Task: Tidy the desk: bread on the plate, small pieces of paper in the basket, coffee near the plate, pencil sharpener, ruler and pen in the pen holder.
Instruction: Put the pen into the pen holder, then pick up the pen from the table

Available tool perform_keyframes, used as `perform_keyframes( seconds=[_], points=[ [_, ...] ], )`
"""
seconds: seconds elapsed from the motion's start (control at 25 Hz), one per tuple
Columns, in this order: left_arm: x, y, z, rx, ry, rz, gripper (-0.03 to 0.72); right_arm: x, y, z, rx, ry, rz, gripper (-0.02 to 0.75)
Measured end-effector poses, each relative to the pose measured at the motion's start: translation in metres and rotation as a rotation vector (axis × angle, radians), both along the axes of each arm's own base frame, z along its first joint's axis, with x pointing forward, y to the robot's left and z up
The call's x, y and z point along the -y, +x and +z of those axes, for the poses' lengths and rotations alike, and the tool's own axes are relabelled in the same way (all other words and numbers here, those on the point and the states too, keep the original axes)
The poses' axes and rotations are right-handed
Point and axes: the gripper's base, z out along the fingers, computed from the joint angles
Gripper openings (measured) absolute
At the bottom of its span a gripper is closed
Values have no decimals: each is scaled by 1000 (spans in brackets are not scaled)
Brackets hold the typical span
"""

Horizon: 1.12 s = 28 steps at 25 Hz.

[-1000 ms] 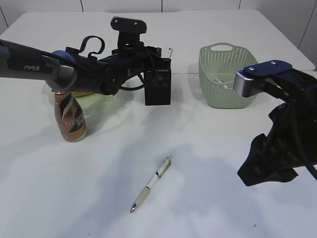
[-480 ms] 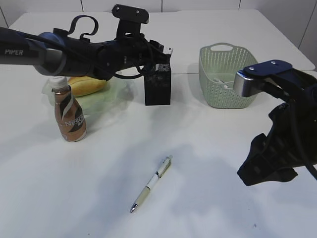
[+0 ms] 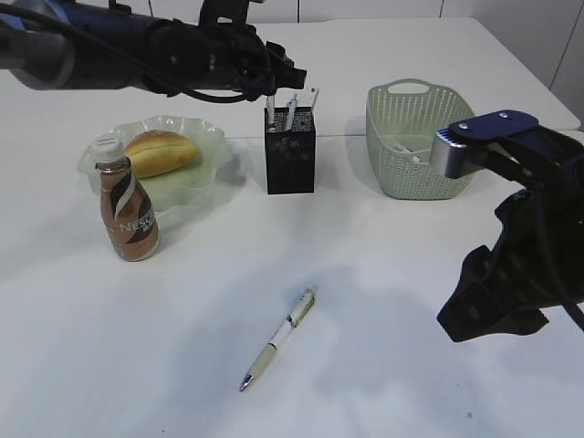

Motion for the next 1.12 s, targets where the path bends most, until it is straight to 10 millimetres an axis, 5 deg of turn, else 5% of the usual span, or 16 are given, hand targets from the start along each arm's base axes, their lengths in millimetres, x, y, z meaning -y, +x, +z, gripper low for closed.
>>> perform_keyframes(
  seconds=[0.48, 1.12],
  points=[
    [6, -56, 39, -240, 260, -80, 258, 0, -1, 0, -9, -2, 3, 352],
    [27, -119, 18, -689, 468, -130, 258, -2, -6, 0, -65, 27, 2, 352]
  ],
)
